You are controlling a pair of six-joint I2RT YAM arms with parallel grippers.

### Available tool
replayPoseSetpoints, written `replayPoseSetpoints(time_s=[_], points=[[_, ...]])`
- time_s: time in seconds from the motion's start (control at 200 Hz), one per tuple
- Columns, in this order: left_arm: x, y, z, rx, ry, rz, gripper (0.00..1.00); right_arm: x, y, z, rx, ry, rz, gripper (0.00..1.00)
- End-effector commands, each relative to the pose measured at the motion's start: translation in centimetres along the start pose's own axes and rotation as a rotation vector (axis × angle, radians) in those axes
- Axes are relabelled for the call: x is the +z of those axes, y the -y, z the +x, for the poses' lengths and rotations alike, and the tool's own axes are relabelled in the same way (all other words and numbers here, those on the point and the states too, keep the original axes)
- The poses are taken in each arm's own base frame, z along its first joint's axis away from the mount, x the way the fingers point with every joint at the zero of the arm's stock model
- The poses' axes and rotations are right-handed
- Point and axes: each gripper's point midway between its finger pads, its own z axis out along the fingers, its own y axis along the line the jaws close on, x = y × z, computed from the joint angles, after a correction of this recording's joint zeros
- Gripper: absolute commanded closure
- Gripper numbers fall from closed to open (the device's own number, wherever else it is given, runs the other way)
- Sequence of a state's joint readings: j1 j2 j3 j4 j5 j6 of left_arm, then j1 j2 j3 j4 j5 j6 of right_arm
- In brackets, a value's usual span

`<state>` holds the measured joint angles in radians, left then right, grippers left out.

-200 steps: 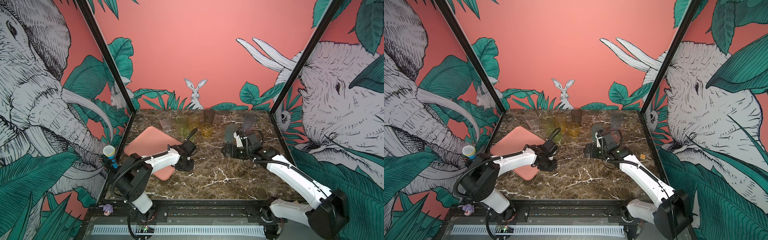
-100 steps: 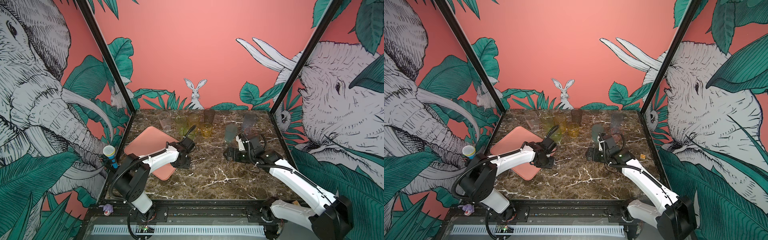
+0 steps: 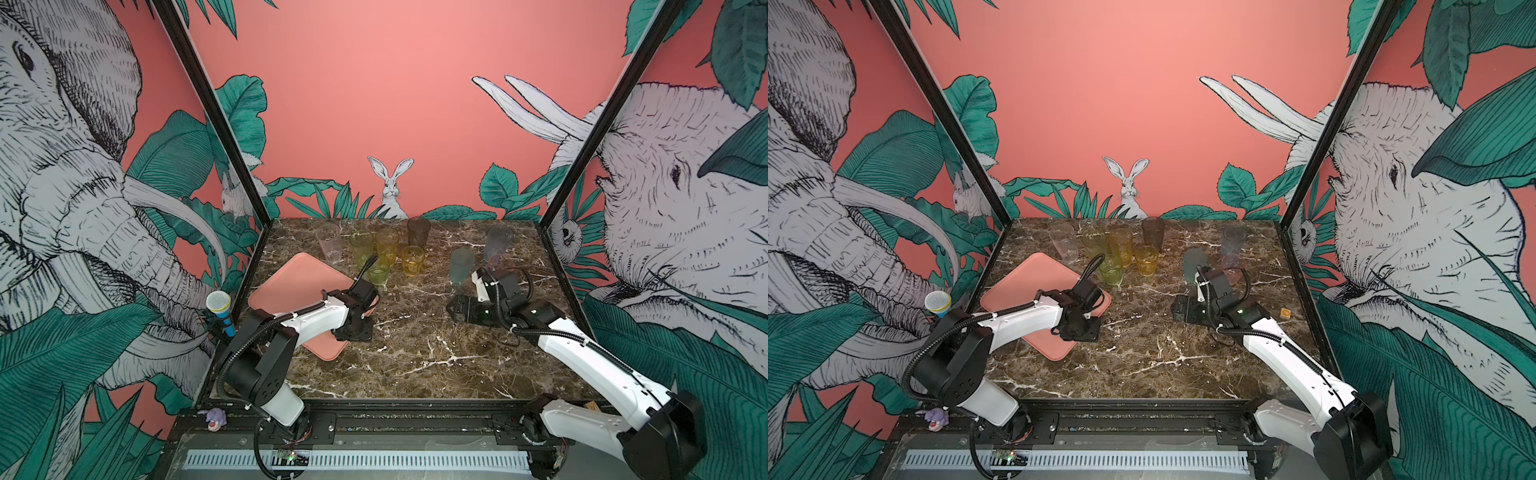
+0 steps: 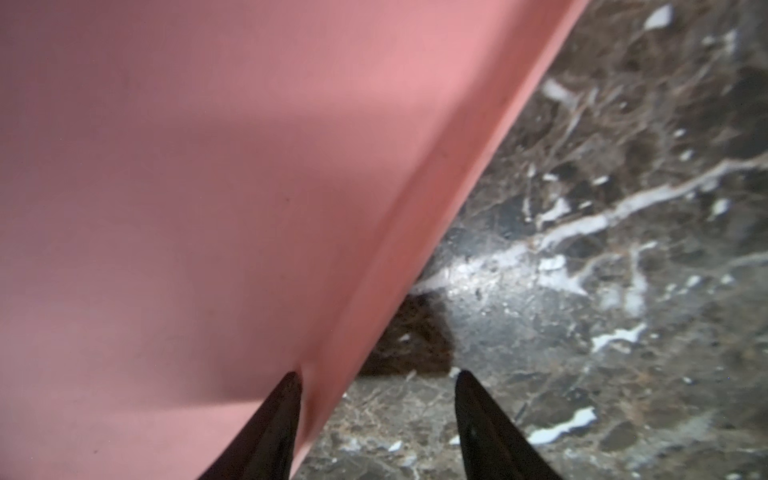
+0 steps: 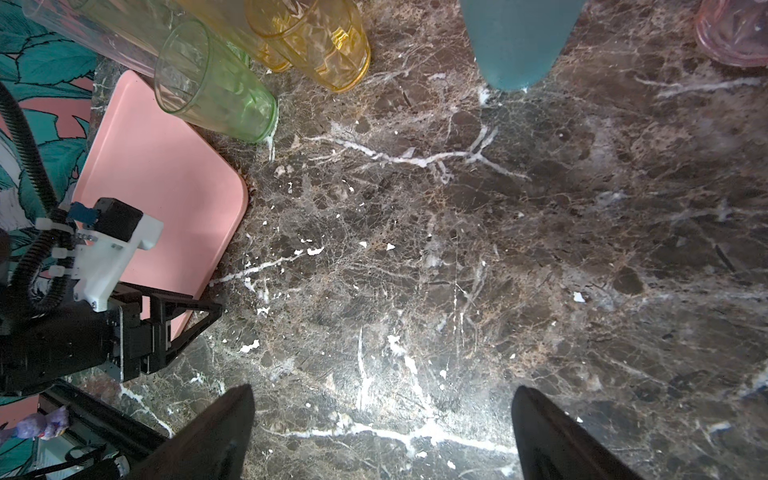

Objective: Place the glasses into the tray
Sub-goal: 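Drag the pink tray centreward with the left gripper while the right approaches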

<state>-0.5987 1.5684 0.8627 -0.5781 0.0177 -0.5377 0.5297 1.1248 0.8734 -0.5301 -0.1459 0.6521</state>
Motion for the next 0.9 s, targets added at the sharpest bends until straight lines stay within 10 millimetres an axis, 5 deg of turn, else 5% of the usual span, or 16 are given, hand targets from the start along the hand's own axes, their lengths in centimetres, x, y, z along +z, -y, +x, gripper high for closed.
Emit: replayPoseSetpoints(time_s=[0.0,0.38,0.62,0.896], points=[[0.2,2.9,1.0,-0.046,-0.031,0.155,0.41,0.4,0.2,0.2,0.014,0.002,0.006,0.01],[-0.8,10.4,1.3,-0.077,0.000,0.319,0.42,0.7,1.0,0.9,0.023,-0.008,0.026,0.01],[-0.6,16.9,0.8,-0.093,0.021,0.437,0.42,1.6,1.5,2.0,0.037,-0.043,0.035,0.01],[0.1,25.7,1.2,-0.107,0.002,0.643,0.44,1.3,4.4,2.8,0.060,-0.047,0.161,0.01]])
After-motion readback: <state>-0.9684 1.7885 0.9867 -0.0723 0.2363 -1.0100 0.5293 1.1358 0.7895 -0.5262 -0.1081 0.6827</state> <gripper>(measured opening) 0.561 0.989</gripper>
